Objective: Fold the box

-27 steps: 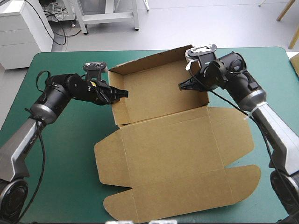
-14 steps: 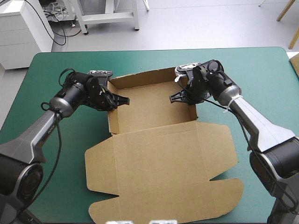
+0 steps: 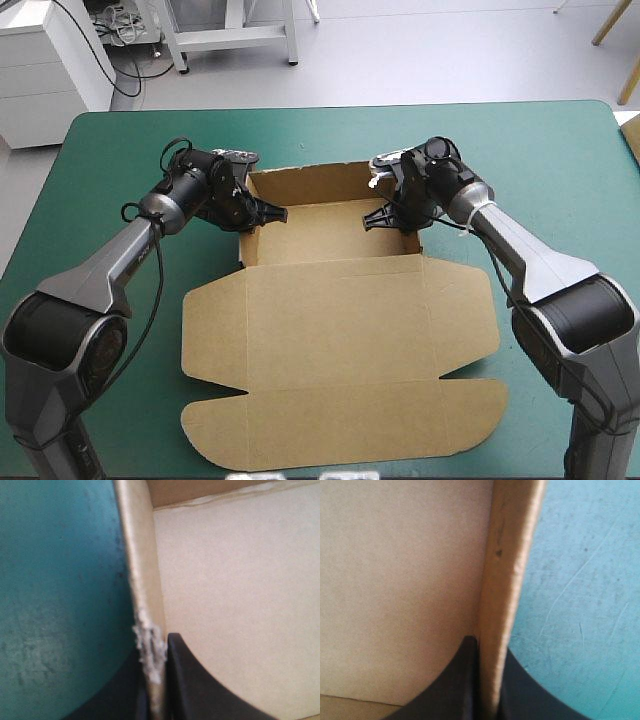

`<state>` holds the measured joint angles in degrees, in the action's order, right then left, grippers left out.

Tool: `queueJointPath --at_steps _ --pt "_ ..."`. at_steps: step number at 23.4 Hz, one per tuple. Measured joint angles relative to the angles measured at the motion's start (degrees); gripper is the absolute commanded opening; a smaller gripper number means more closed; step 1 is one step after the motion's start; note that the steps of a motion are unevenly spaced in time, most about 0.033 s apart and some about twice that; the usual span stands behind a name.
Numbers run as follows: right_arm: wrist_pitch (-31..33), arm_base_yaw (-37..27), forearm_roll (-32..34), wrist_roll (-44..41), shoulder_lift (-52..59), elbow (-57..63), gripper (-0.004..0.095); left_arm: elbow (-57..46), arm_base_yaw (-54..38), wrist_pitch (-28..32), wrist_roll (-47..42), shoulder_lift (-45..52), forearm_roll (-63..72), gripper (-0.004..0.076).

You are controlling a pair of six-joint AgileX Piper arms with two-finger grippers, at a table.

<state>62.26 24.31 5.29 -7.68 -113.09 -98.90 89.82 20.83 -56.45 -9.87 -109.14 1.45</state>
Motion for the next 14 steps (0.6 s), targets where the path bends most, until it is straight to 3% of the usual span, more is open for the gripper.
queueJointPath --at_steps 4,5,9,14 --pt "-0.54 0.00 0.43 2.74 -0.48 -0.73 0.0280 2.68 0.04 -3.10 7.96 -2.18 0.43 0.0426" --pt "-0.78 0.00 0.60 3.34 -1.00 -1.54 0.0335 4.17 0.04 -4.97 8.85 -2.65 0.33 0.0458" --pt "1.71 0.00 0.30 4.12 -1.76 -5.60 0.0424 9.02 0.06 -9.59 9.48 -3.86 0.29 0.0463" --pt "4.88 0.00 0.30 4.29 -1.70 -9.75 0.0431 14.77 0.06 -13.42 9.48 -3.93 0.19 0.0463"
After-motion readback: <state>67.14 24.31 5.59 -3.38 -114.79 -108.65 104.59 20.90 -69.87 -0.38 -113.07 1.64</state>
